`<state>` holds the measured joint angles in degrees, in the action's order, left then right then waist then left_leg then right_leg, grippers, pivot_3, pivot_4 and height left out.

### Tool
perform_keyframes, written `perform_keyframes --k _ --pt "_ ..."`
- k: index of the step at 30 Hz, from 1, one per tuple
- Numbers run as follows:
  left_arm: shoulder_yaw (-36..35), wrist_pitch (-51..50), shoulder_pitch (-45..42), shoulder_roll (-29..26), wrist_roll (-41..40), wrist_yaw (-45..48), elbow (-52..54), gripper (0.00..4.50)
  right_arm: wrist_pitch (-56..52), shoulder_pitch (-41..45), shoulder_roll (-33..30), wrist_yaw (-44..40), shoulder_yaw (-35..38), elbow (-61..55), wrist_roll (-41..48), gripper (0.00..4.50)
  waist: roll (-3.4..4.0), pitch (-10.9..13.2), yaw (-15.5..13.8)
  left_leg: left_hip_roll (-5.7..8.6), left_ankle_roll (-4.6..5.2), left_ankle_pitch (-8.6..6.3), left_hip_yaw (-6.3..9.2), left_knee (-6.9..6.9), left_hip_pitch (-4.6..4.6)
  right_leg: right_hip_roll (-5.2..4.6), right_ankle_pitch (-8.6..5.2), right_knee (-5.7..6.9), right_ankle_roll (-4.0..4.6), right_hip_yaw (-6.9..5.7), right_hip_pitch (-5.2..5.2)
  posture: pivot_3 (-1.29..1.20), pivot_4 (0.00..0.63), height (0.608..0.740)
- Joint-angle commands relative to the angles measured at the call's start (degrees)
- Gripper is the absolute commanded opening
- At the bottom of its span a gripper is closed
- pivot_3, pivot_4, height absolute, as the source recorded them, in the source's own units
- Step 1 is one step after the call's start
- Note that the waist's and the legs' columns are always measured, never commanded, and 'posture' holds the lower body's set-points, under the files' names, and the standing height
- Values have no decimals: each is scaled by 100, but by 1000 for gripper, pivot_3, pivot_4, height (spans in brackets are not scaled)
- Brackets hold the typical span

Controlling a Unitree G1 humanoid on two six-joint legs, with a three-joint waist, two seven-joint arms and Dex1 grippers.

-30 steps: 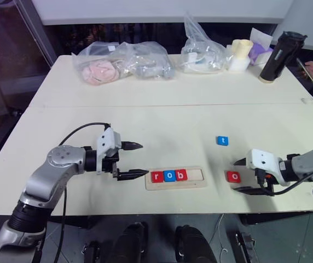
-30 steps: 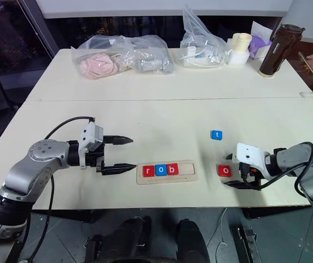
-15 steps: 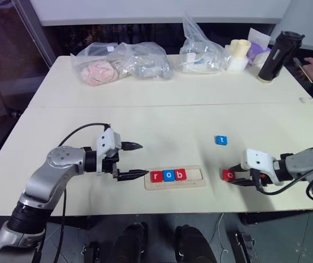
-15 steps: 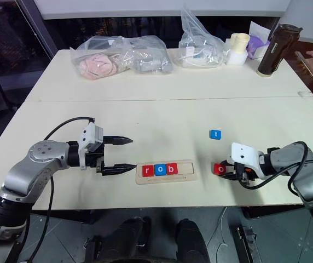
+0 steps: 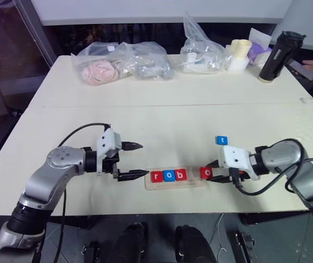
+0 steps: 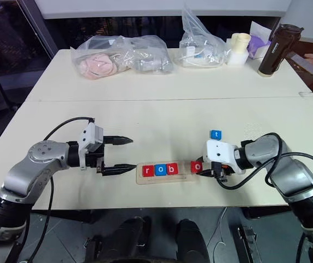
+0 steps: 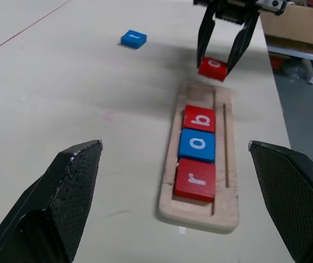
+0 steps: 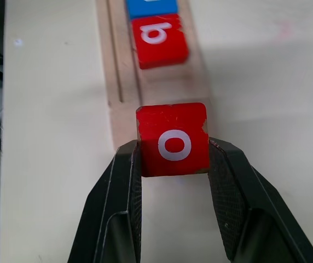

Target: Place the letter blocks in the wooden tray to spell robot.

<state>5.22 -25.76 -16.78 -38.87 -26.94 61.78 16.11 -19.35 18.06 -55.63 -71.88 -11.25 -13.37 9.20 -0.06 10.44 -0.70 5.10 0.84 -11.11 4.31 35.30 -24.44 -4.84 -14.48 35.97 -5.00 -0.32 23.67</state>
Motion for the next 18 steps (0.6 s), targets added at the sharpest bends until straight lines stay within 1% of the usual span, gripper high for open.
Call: perform_keyframes --k 1,10,18 --pt "-184 -7 22 -64 -96 -42 213 4500 -80 177 121 45 -79 -232 -19 1120 0 0 -1 0 1 0 0 0 0 0 0 1 0 0 0 0 150 738" --pt "-189 -46 63 -70 -125 -98 291 4500 -69 398 363 120 -367 -157 -209 1120 0 0 -6 1 2 2 0 2 0 0 1 1 -1 0 0 0 150 738" --pt "-196 -52 87 -87 -142 -108 310 4500 -13 465 463 135 -429 -27 -304 1120 0 0 -4 1 2 2 0 2 1 1 1 4 -1 0 0 0 150 738"
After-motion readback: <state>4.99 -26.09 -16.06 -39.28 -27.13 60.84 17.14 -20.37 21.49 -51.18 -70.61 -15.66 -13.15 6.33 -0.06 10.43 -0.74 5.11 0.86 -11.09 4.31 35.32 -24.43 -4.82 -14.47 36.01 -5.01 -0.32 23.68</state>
